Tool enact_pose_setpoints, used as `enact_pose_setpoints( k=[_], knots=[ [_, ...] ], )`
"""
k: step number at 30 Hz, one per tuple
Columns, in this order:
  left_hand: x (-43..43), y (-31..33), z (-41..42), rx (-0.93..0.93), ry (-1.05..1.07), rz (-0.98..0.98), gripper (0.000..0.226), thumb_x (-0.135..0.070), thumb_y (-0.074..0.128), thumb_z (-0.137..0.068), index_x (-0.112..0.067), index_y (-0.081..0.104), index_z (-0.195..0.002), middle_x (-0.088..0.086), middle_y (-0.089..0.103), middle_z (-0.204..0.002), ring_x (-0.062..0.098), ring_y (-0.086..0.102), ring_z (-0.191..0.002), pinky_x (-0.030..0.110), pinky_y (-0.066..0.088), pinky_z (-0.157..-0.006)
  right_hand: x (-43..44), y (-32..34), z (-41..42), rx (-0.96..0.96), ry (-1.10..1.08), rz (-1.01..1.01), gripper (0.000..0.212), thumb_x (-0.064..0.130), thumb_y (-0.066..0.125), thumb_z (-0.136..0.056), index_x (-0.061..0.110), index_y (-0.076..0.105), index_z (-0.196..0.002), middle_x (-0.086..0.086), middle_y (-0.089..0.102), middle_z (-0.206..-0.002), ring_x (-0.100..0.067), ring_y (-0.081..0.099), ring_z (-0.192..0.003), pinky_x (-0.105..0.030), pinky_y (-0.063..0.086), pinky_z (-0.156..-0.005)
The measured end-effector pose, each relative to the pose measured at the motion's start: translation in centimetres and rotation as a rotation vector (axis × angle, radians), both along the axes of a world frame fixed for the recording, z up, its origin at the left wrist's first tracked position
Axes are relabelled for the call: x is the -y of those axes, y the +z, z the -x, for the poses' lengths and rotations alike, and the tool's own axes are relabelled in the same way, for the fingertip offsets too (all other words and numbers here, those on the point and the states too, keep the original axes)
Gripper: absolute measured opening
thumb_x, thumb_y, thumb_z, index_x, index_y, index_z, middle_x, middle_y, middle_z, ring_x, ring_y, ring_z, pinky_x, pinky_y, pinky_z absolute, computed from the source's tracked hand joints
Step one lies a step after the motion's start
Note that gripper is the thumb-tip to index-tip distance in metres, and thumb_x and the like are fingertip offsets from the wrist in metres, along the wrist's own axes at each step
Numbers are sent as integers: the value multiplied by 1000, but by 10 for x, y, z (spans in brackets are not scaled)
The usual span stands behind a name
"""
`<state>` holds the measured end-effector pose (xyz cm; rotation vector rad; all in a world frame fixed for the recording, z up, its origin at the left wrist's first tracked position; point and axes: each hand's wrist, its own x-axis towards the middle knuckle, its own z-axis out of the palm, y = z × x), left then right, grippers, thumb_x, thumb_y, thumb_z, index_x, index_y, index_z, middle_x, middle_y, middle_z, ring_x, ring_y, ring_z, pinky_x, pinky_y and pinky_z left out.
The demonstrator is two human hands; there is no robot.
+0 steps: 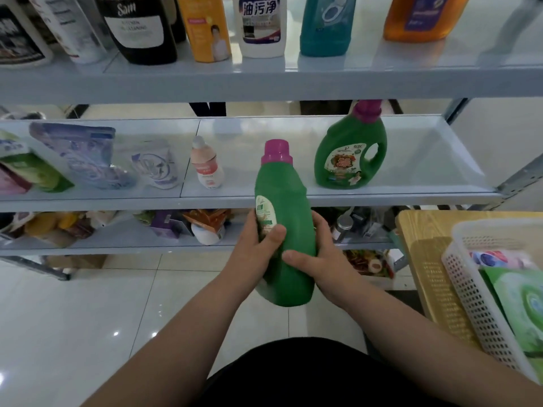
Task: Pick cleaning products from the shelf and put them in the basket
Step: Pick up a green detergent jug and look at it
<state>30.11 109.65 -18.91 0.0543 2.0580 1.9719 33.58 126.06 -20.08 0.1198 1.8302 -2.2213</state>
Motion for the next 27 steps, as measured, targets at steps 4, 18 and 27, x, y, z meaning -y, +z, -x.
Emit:
enact_pose_setpoints(
  k=[4, 18, 27],
  knots=[
    [1, 5, 9, 204, -34, -233, 79, -41, 84, -67, -19, 53, -136, 3, 74, -121, 23, 73, -109, 39, 62, -84, -4, 5, 3, -150, 163, -377, 94, 61, 82, -69, 74, 24, -142, 27, 38, -151, 7, 45, -134, -24, 48, -105],
    [58, -14, 24, 398, 169, -373, 31, -37, 61, -98, -20, 70, -123, 12, 74, -122, 31, 72, -110, 41, 62, -78, -19, -11, 11, 19, -108, -319, 82, 62, 82, -67, 49, 46, -139, 11, 71, -121, -14, 74, -103, -42, 60, -91],
    [108, -11, 11, 68, 112, 295, 89, -48, 96, -49, -34, 54, -126, -10, 74, -108, 10, 73, -93, 28, 58, -75, 17, -1, 6, -68, 59, -828, 75, 73, 70, -78, 35, 47, -138, 12, 54, -122, -2, 58, -102, -23, 50, -80]
  ],
)
